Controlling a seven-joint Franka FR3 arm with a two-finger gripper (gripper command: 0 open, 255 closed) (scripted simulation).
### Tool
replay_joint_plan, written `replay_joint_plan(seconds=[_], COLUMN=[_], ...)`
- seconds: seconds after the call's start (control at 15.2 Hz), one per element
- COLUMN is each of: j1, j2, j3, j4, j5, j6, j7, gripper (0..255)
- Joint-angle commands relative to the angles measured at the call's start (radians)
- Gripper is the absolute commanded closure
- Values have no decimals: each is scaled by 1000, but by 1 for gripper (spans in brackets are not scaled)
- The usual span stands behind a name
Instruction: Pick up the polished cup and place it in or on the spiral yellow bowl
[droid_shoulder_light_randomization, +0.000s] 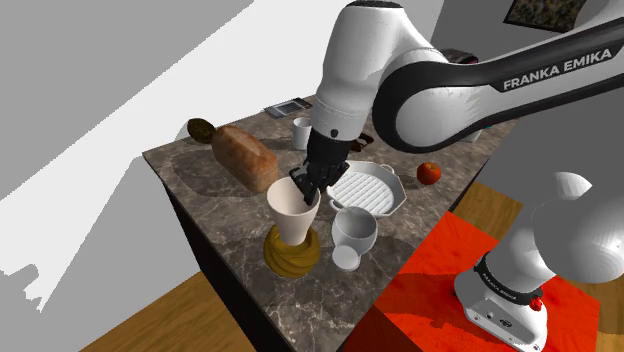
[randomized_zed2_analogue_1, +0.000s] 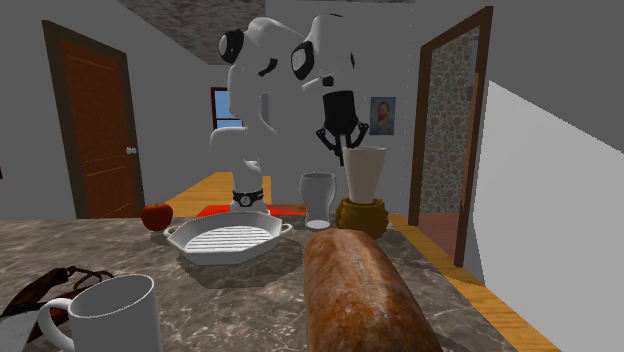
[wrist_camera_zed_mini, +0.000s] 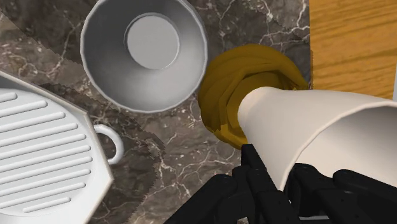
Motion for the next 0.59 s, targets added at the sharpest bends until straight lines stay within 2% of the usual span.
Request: replay_joint_plan(seconds=[0.0,0.33,0.4,0.53], j1=[0,0,0,0], j2=[1,1,1,0], j3=[0,0,0,0], j4=[-3,-3,-2,-3], j5=[0,0,0,0], j6=[4,4,4,4], j7=[0,0,0,0], gripper=[255,255,0,0])
